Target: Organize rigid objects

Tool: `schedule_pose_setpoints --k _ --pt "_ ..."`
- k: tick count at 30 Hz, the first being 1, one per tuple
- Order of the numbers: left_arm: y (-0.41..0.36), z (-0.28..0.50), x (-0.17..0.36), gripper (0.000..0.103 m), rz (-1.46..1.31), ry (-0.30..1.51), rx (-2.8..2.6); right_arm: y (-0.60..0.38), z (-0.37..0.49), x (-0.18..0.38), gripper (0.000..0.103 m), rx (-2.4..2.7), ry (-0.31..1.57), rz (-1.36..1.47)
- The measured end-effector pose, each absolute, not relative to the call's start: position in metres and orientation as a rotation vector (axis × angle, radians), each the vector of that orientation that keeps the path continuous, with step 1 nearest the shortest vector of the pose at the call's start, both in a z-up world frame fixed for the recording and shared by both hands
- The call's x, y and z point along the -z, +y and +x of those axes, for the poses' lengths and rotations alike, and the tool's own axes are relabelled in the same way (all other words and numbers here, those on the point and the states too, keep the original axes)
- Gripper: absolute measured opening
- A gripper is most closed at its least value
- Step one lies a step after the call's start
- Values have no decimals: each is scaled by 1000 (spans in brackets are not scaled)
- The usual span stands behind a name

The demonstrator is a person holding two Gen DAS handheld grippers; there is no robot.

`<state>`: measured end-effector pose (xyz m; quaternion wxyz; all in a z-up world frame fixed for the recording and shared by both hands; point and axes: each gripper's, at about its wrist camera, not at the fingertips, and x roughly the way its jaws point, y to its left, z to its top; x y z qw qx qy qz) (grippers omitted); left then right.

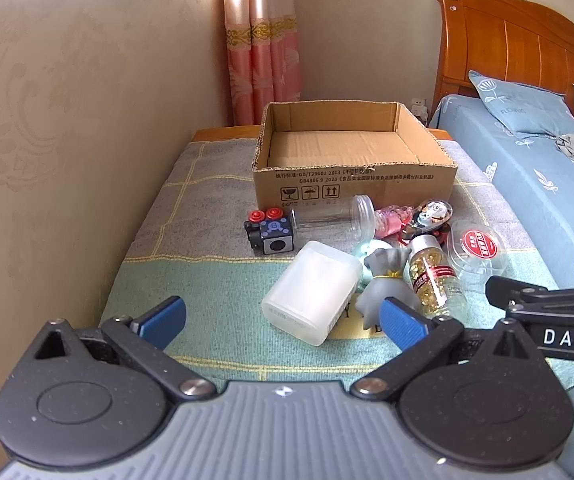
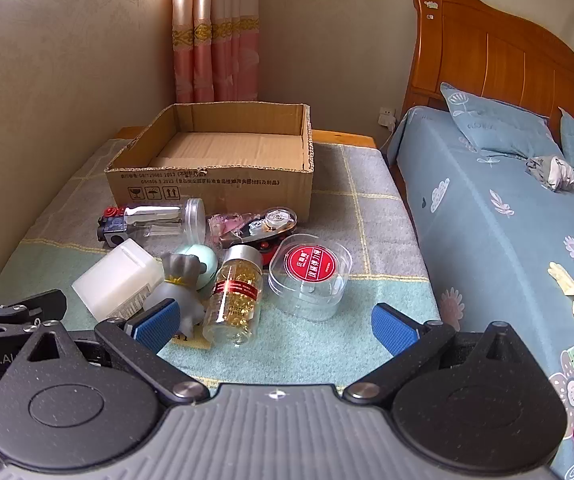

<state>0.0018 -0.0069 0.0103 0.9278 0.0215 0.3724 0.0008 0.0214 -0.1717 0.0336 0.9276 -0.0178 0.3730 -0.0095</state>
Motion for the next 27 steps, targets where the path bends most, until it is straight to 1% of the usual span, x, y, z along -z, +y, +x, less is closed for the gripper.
schedule_pose_setpoints --k 13,22,27 --pt "-10 13 -6 102 98 745 60 -174 31 -31 103 7 747 -48" --pt "-7 33 20 102 133 780 118 -190 40 -16 103 -56 700 -22" --pt "-4 45 42 102 140 821 142 -198 45 -1 103 -56 710 -35"
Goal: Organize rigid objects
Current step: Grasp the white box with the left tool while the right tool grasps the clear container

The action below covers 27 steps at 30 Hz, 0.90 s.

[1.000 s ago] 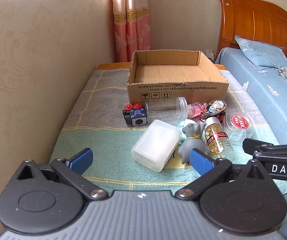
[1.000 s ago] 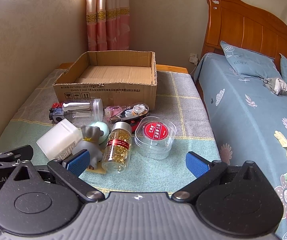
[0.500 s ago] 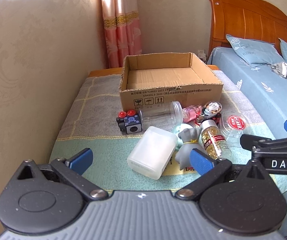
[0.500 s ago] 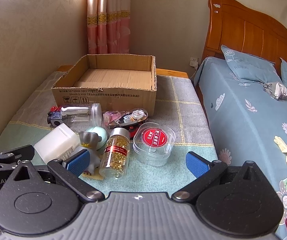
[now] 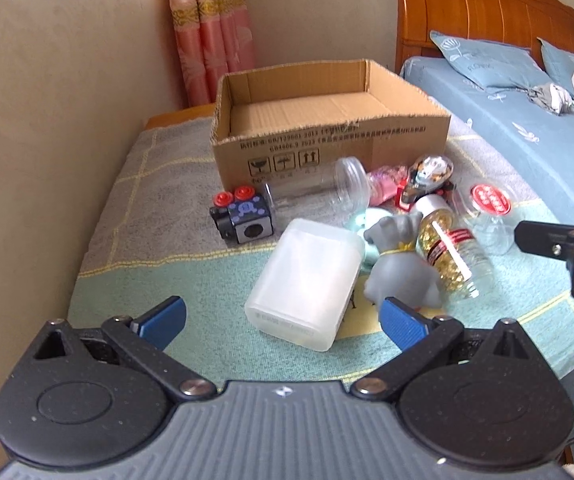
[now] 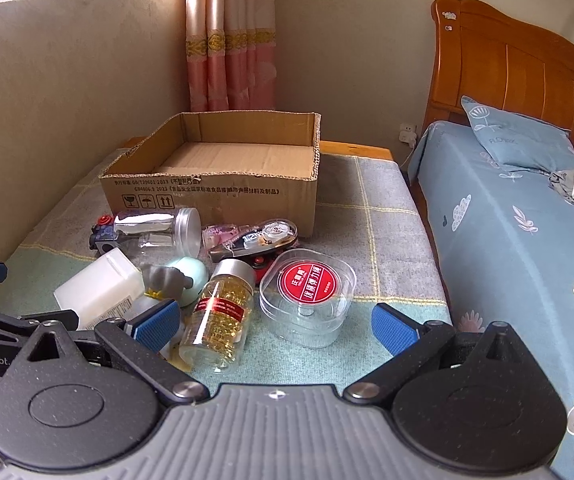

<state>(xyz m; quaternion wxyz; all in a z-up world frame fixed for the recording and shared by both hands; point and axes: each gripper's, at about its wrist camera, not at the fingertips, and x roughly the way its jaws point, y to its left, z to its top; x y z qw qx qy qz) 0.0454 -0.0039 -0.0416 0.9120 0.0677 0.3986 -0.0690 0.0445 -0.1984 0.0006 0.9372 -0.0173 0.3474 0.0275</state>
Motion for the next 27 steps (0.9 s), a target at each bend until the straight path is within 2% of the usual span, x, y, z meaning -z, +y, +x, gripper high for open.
schedule_pose_setpoints --k 9,27 --pt "7 68 77 102 135 891 142 -209 54 25 103 -56 768 -39" --pt "70 90 89 102 60 926 -51 -223 62 38 103 -85 817 -47"
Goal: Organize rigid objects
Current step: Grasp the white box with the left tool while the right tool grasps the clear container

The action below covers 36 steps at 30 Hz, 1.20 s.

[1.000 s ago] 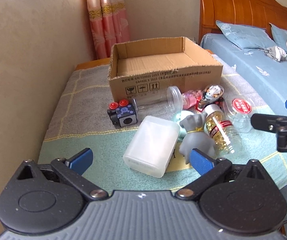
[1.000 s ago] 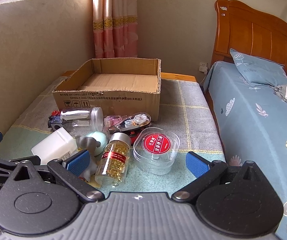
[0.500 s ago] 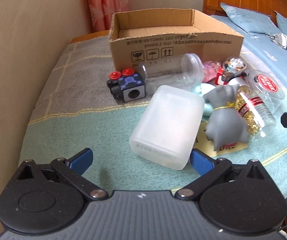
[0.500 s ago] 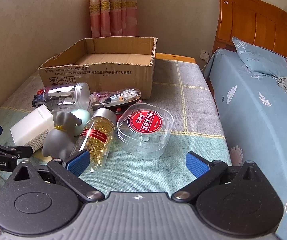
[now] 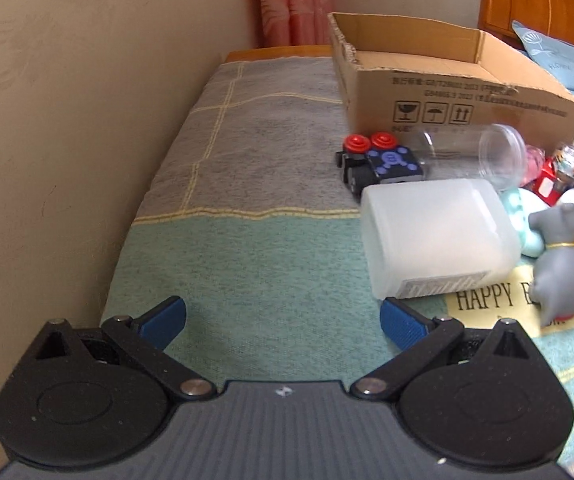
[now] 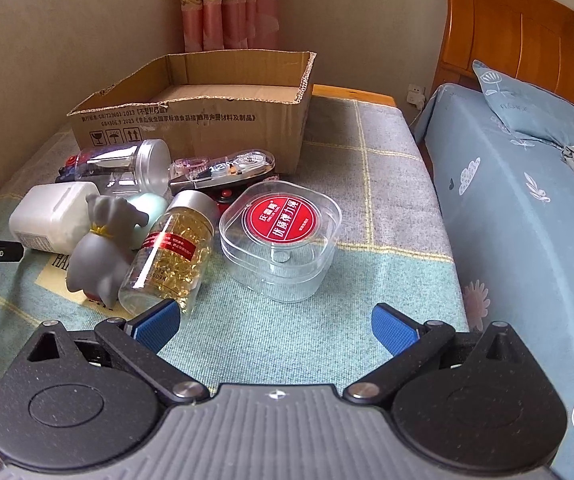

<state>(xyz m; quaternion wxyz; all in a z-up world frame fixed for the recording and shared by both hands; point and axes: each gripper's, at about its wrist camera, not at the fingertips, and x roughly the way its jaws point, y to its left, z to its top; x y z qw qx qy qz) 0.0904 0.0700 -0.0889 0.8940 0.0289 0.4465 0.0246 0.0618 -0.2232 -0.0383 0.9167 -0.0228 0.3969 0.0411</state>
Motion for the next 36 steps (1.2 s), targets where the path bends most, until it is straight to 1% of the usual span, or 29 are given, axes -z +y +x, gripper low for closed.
schedule_pose_setpoints --k 8,16,21,27,31,36 --pt "59 84 89 102 26 931 39 -226 96 23 103 -41 743 -27" --pt "42 83 89 102 52 934 85 -211 138 46 103 12 783 -23" --pt "37 83 92 102 74 943 115 -228 129 53 103 48 818 -8" --pt "27 85 95 102 87 942 150 -240 120 71 103 52 905 -73" --pt "26 87 95 102 70 942 156 -250 119 76 103 17 905 -20" --pt "25 88 95 103 67 949 151 -252 112 79 103 -11 855 -35"
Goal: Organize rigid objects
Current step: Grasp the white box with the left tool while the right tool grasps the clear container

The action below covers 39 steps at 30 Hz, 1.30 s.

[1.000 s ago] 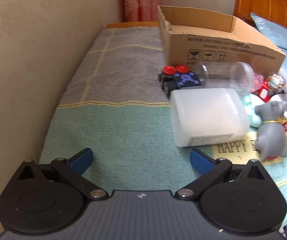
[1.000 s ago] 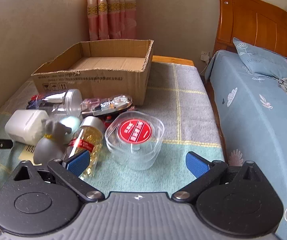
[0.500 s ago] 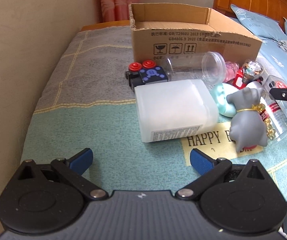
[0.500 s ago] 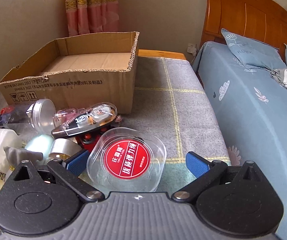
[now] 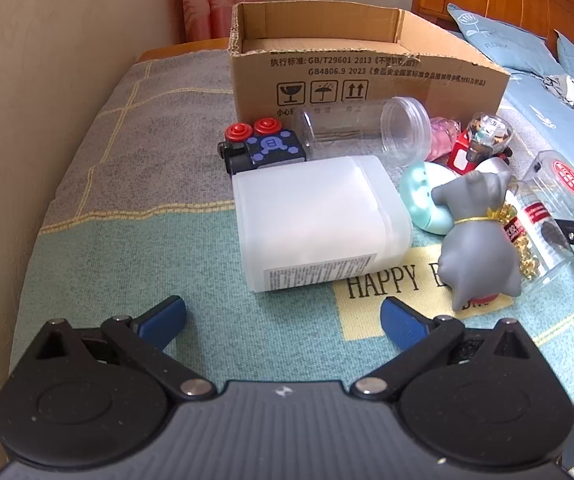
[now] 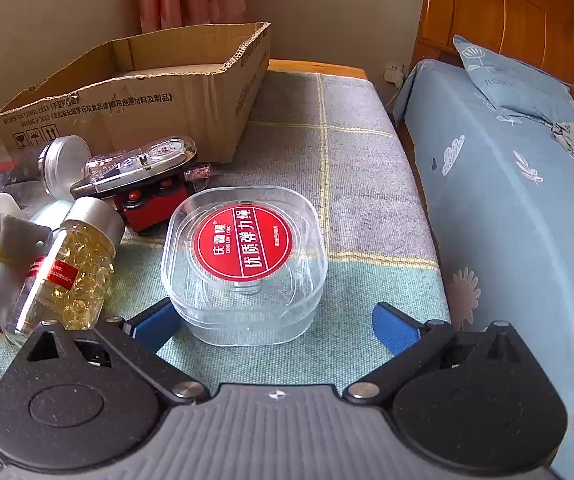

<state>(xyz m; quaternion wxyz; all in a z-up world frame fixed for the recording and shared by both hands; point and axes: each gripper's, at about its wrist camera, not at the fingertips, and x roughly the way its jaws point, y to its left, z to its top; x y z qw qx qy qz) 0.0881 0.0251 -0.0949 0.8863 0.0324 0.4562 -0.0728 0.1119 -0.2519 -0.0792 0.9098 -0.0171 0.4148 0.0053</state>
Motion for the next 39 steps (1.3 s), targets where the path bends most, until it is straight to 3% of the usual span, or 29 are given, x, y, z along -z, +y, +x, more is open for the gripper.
schedule_pose_setpoints --k 12,36,39 --pt "17 92 69 102 33 864 206 -252 106 80 103 -5 819 -34" --pt "12 132 87 101 107 899 191 -248 133 72 103 -108 892 -99" --pt "9 134 87 99 116 904 204 -246 139 69 98 -131 897 -117"
